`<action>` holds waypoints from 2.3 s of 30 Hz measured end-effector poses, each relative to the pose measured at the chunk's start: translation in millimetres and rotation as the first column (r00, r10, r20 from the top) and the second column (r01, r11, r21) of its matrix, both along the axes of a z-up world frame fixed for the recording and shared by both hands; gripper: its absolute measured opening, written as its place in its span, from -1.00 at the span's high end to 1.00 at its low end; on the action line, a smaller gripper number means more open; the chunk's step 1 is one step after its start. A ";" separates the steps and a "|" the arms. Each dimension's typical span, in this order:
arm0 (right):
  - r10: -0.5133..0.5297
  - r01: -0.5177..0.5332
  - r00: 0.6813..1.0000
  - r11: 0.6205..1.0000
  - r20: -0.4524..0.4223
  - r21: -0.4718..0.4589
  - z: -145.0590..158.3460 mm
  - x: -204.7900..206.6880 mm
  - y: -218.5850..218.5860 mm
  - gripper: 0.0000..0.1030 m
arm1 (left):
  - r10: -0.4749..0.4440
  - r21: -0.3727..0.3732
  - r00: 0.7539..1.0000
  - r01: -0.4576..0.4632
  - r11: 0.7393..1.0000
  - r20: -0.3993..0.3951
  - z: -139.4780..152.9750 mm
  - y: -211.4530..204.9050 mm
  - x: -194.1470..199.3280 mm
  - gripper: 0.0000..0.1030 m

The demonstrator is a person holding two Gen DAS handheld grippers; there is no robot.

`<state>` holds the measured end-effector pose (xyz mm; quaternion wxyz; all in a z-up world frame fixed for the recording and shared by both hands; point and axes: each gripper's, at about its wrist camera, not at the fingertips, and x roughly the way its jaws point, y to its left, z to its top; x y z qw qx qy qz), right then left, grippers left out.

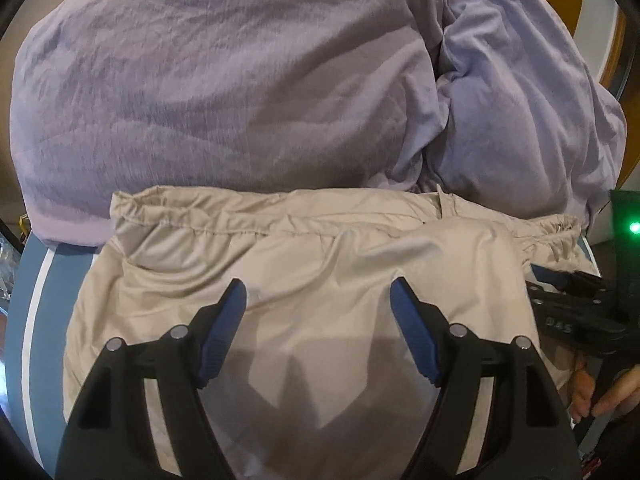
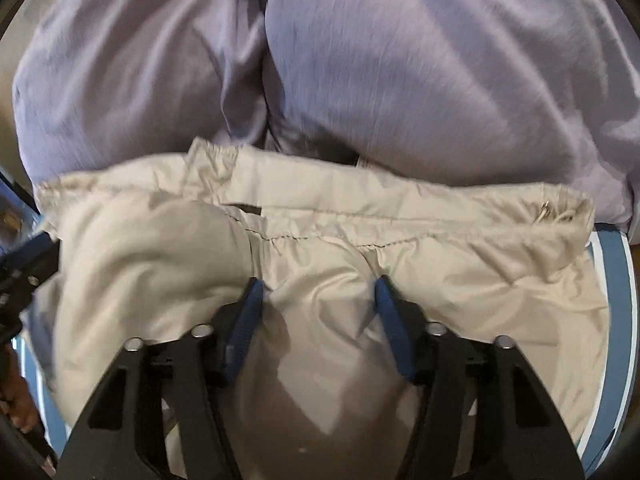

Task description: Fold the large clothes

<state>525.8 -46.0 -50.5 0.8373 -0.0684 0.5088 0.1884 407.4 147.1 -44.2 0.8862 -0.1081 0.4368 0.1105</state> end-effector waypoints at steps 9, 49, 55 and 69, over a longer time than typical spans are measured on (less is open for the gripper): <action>0.006 -0.006 0.999 1.000 0.036 0.003 4.0 4.5 0.9 0.85 | 0.005 0.002 1.000 -0.005 1.000 0.007 -0.6 2.9 3.2 -0.47; -0.094 0.087 0.993 0.991 0.072 0.097 5.3 41.3 -0.9 0.46 | 0.092 0.117 0.996 -0.092 0.989 0.009 -50.4 19.5 42.5 -0.51; -0.125 0.112 0.988 0.984 0.094 0.139 19.8 30.9 -16.4 0.25 | 0.099 0.122 0.995 -0.099 0.988 0.009 -58.2 24.3 51.6 -0.53; -0.161 0.152 0.964 0.987 0.212 0.060 11.1 11.7 -33.9 0.05 | 0.107 0.108 0.994 -0.107 0.988 0.008 -68.6 29.7 47.7 -0.56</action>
